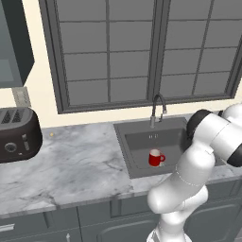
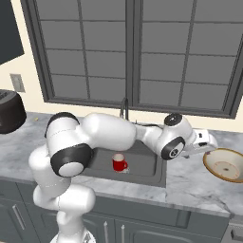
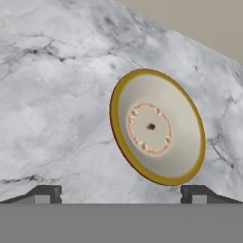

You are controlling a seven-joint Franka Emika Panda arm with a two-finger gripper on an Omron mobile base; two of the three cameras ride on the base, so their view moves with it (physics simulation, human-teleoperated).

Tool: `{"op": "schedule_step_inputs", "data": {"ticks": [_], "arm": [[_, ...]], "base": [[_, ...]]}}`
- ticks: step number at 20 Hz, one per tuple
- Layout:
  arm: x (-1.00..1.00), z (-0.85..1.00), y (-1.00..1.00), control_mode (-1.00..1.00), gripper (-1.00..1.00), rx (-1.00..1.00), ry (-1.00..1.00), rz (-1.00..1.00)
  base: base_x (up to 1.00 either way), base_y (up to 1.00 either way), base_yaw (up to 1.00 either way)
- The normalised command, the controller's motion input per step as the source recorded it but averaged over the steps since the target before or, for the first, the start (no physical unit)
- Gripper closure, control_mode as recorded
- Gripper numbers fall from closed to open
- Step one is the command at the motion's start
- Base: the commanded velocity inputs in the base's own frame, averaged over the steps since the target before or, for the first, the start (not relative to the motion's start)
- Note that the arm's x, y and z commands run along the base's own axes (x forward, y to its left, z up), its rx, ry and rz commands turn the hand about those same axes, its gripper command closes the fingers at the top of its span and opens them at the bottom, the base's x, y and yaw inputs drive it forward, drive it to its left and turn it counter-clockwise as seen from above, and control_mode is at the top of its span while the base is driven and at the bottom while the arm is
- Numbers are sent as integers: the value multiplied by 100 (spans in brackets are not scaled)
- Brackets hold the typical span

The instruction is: Pick the mug and place it in the sink. Pick the bowl and place it in the open cabinet and then close the cabinet.

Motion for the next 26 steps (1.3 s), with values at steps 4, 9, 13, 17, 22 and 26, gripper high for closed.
{"op": "schedule_step_inputs", "data": {"ticks": [4,9,13,17,22,26], "arm": [[0,-8,-1,-100,-100,0,1,1],[0,-11,0,-100,-100,0,1,0],[0,-12,4,-100,-100,0,0,0],[0,-14,0,-100,-100,0,0,0],[0,-10,0,-100,-100,0,0,0],[1,-16,0,-100,-100,0,1,0]], "base": [[0,0,0],[0,0,0],[0,0,0],[0,0,0],[0,0,0],[0,0,0]]}}
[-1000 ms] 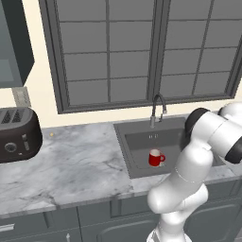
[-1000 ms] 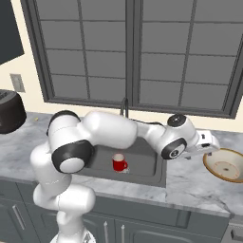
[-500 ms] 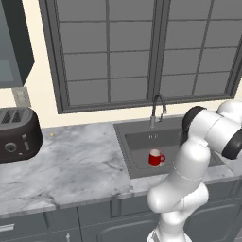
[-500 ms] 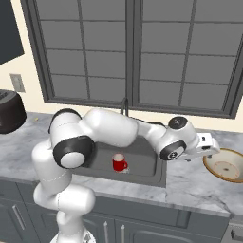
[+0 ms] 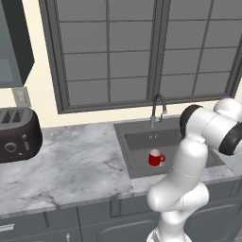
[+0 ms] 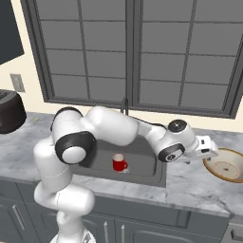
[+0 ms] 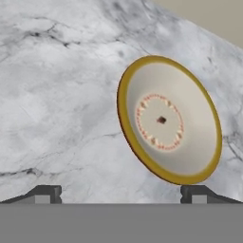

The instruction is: Pick the mug and place it in the sink. Pick the bowl and place it in the open cabinet and then close the cabinet.

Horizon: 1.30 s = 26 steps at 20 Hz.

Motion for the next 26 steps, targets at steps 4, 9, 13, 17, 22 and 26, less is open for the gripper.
{"op": "schedule_step_inputs", "data": {"ticks": [4,9,13,17,22,26], "arm": [[8,-3,0,-100,-100,0,0,1],[18,-1,0,-100,-100,0,2,2],[16,-7,-1,-100,-100,0,4,4],[9,-13,-5,-100,-100,0,4,5],[6,-9,-9,-100,-100,0,2,5],[2,-3,-27,-100,-100,3,0,7]], "base": [[0,0,0],[0,0,0],[0,0,0],[0,0,0],[0,0,0],[0,0,0]]}}
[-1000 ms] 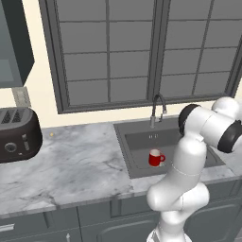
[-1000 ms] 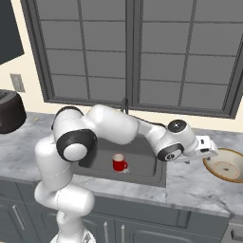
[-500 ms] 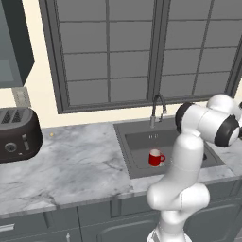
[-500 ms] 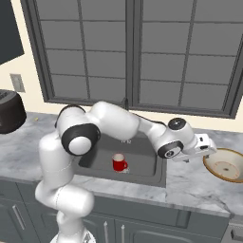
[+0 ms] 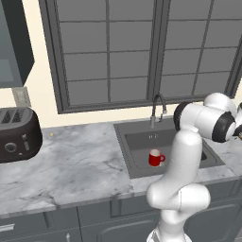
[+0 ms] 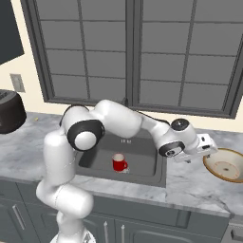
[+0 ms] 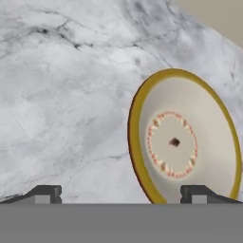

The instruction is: Pick the mug and place it in the sink. Pick the bowl and place it in the open cabinet and then close the cabinet.

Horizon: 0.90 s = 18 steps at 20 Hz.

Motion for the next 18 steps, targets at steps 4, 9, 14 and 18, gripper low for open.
{"op": "schedule_step_inputs", "data": {"ticks": [4,9,14,18], "arm": [[2,-7,-22,-100,-100,4,0,7],[5,-25,-3,-100,-100,3,3,5],[9,-20,0,-100,-100,0,7,3],[16,-1,-3,-100,-100,0,1,4]], "base": [[0,0,0],[0,0,0],[0,0,0],[0,0,0]]}}
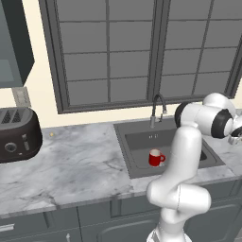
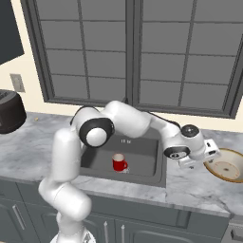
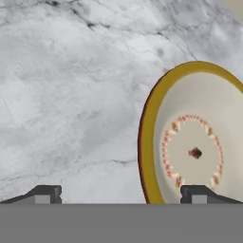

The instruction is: Pick the mug and place it in the sink. Pick the bowl and place it in the open cabinet and then close the cabinet.

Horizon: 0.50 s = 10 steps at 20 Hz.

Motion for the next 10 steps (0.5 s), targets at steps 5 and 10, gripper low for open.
{"op": "schedule_step_inputs", "data": {"ticks": [5,10], "arm": [[14,-1,-21,-100,-100,1,1,5],[8,-13,-23,-100,-100,5,3,6]], "base": [[0,0,0],[0,0,0]]}}
